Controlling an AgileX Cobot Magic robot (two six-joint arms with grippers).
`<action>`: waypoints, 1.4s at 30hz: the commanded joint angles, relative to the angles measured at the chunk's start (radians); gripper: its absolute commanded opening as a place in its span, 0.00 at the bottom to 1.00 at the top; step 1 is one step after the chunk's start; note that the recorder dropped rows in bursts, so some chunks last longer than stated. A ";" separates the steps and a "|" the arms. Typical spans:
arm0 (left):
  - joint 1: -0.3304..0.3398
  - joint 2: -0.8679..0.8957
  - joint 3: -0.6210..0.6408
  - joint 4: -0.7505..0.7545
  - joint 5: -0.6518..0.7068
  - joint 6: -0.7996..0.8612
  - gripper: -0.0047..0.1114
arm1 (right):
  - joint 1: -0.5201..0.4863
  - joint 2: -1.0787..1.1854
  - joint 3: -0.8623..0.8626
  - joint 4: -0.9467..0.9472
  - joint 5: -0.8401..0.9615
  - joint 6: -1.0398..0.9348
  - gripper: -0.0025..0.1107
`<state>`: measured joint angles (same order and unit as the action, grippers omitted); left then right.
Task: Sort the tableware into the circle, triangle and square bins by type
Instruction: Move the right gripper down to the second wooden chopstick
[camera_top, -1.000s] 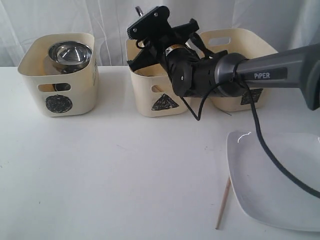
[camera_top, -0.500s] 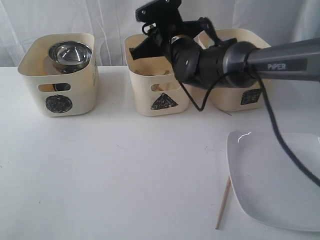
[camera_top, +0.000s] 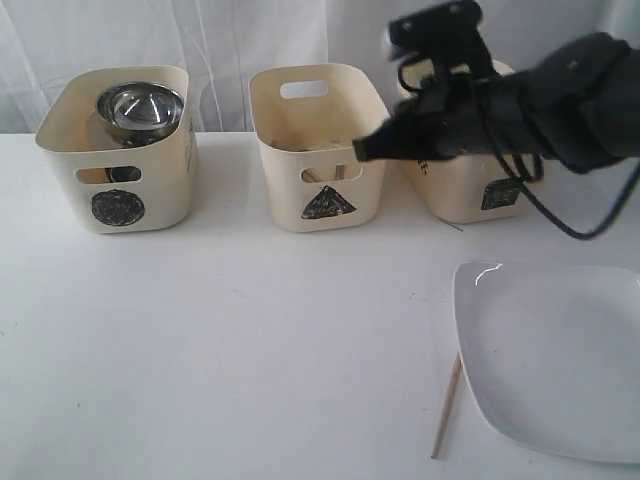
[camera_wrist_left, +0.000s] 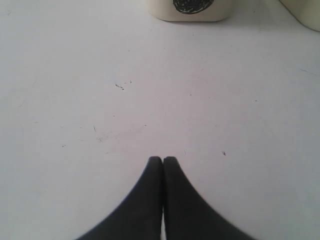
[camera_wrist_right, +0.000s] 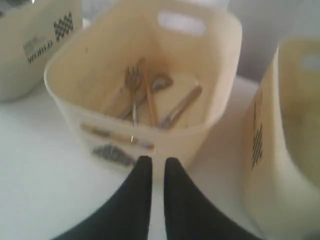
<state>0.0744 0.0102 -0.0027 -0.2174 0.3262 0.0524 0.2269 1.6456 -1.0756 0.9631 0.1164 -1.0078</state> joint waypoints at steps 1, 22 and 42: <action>-0.006 -0.008 0.003 -0.006 0.029 0.001 0.04 | -0.048 -0.125 0.178 0.004 0.179 0.142 0.02; -0.006 -0.008 0.003 -0.006 0.029 0.001 0.04 | 0.264 -0.526 0.454 -0.877 0.634 1.501 0.02; -0.006 -0.008 0.003 -0.006 0.029 0.001 0.04 | 0.264 -0.314 0.447 -0.695 0.216 1.257 0.40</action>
<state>0.0744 0.0102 -0.0027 -0.2174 0.3262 0.0524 0.4886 1.3196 -0.6262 0.2349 0.4244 0.2586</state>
